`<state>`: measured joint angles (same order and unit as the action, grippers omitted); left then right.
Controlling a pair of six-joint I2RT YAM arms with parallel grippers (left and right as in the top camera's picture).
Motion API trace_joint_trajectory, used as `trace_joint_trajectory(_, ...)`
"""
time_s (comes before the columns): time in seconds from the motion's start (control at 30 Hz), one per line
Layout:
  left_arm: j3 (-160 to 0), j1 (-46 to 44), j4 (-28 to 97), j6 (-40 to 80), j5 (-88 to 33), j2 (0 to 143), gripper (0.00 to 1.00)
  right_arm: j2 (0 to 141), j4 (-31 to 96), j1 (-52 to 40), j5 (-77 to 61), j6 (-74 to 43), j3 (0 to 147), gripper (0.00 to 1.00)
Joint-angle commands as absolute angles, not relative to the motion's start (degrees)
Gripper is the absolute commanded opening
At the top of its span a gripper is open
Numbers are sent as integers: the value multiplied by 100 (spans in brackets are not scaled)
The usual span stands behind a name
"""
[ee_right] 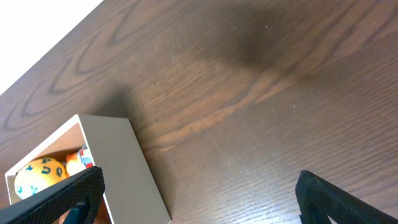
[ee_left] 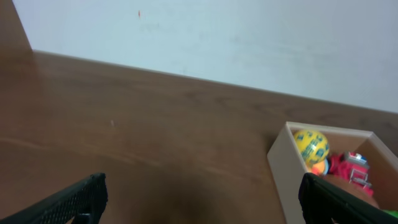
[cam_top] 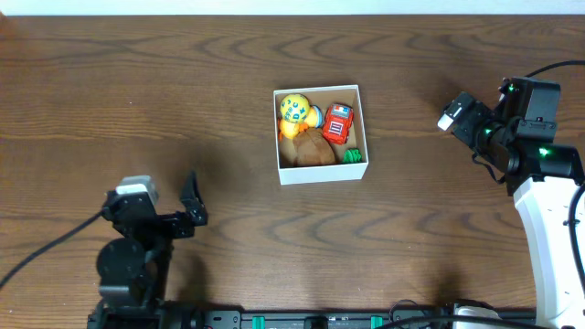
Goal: Pack container
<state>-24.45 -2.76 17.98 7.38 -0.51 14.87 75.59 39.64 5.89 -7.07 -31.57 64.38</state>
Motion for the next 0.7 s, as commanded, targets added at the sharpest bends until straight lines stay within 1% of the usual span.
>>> trace_joint_trajectory(0.0, -1815, -252, 1608, 895, -110, 1074, 98, 7588, 3970, 633, -731, -3166, 6471, 99)
trace_joint_trajectory(0.3, -611, -252, 1413, 893, -110, 10, 98, 7588, 3970, 633, -731, -3166, 6471, 99)
trace_joint_trajectory(0.67, -513, -252, 1404, 891, -108, 23, 98, 7588, 3970, 633, -731, -3166, 6471, 99)
